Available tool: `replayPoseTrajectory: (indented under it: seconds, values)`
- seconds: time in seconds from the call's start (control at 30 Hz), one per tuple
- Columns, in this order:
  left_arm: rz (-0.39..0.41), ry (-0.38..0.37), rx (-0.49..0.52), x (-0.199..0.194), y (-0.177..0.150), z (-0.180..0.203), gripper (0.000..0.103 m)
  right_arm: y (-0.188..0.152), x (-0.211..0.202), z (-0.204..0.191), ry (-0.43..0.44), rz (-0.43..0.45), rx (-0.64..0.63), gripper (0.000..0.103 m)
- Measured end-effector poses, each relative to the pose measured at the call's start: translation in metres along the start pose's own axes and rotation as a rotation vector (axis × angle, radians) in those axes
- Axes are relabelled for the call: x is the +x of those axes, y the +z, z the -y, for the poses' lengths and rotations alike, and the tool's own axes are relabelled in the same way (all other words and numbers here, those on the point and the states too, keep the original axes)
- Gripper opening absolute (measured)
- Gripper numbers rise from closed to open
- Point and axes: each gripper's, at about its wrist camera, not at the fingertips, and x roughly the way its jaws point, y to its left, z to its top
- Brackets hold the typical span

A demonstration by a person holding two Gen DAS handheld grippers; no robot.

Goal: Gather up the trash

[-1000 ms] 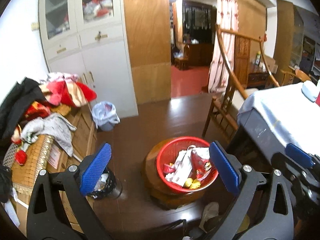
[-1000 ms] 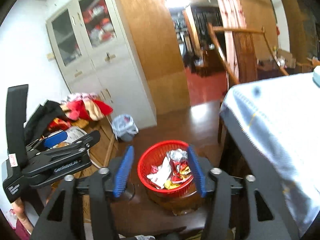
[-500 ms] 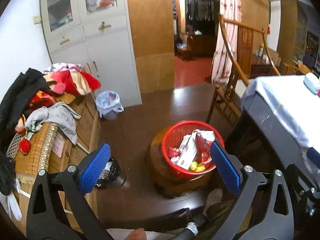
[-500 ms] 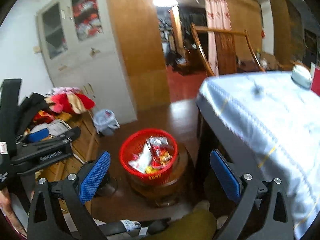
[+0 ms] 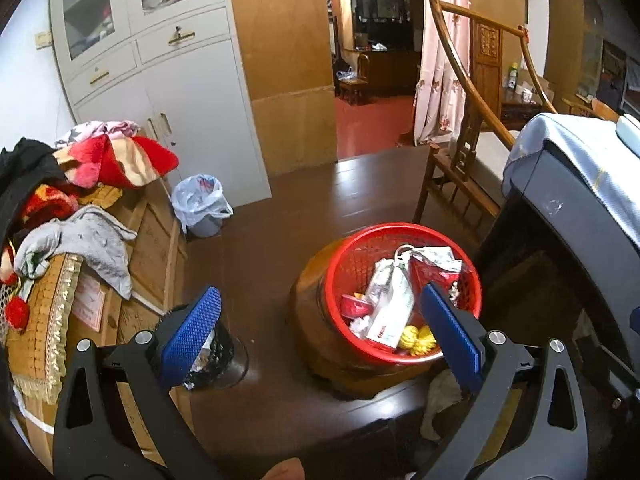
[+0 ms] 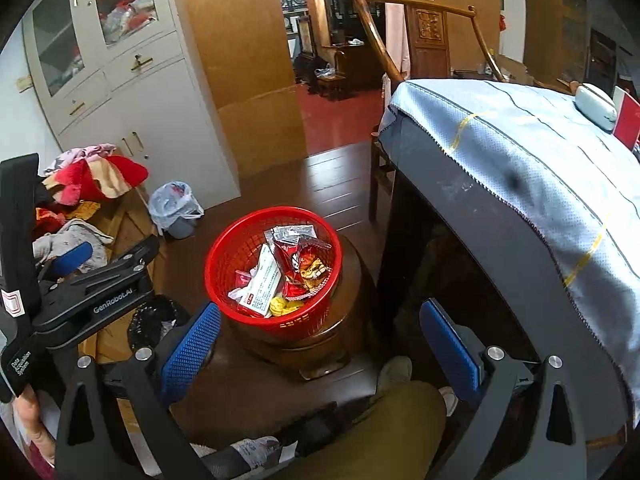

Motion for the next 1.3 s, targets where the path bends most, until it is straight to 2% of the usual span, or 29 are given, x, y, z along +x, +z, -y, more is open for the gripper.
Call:
replayPoseTrajectory:
  seconds: [0.27,0.37,0.53,0.73,1.3]
  values:
    - [-0.036,-0.045,-0.006,0.029,-0.007,-0.006,0.096,-0.008,0.012,0.001,-0.031,-0.016,0.062,0.098]
    - [-0.064,-0.054,0.005,0.038,-0.008,-0.006,0.096,-0.008,0.019,-0.003,-0.036,-0.024,0.057,0.098]
    - [-0.067,-0.034,0.024,0.045,-0.011,-0.006,0.096,-0.009,0.032,-0.01,-0.035,-0.048,0.036,0.098]
    - [-0.105,-0.072,0.024,0.054,-0.015,-0.006,0.096,-0.01,0.038,-0.009,-0.034,-0.061,0.035,0.098]
    - [-0.092,-0.081,0.049,0.05,-0.014,-0.004,0.096,-0.01,0.04,-0.01,-0.037,-0.067,0.014,0.098]
